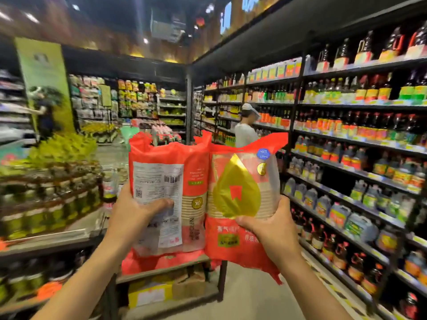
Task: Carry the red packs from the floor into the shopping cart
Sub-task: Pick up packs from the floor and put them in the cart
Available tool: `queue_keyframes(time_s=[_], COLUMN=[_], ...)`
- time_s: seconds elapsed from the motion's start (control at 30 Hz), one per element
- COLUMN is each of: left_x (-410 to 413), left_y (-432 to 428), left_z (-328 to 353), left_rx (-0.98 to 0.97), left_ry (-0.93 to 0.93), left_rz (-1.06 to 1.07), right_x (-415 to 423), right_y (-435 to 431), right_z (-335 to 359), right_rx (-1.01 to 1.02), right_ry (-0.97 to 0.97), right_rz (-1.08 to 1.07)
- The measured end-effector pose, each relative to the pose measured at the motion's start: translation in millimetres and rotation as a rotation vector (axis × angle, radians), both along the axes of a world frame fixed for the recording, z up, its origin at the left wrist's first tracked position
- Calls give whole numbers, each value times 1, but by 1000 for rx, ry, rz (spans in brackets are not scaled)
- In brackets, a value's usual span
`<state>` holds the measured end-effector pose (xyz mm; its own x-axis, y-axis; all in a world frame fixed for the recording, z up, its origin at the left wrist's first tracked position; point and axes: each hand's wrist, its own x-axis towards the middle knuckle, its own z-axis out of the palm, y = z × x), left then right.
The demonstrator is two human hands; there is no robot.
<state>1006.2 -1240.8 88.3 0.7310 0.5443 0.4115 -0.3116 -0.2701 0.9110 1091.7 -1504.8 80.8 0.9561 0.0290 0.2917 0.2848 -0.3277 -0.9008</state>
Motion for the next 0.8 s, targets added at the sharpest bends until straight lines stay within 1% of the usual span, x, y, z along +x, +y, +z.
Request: queue_keyframes(time_s=[0.13, 0.27, 0.43, 0.67, 0.8], left_x=[-33, -80, -138, -216, -250], left_y=[63, 114, 152, 207, 234], left_z=[-4, -7, -9, -19, -19], left_rx=[11, 33, 76, 24, 51], left_ry=[23, 25, 34, 30, 51], left_rz=[133, 279, 447, 764, 908], right_x=[5, -10, -29, -61, -76], right_y=[72, 139, 216, 325, 384], right_z=[-2, -2, -6, -16, -20], right_rx=[30, 39, 25, 20, 27], right_ry=[-7, 16, 13, 22, 48], right_rz=[146, 308, 509, 766, 915])
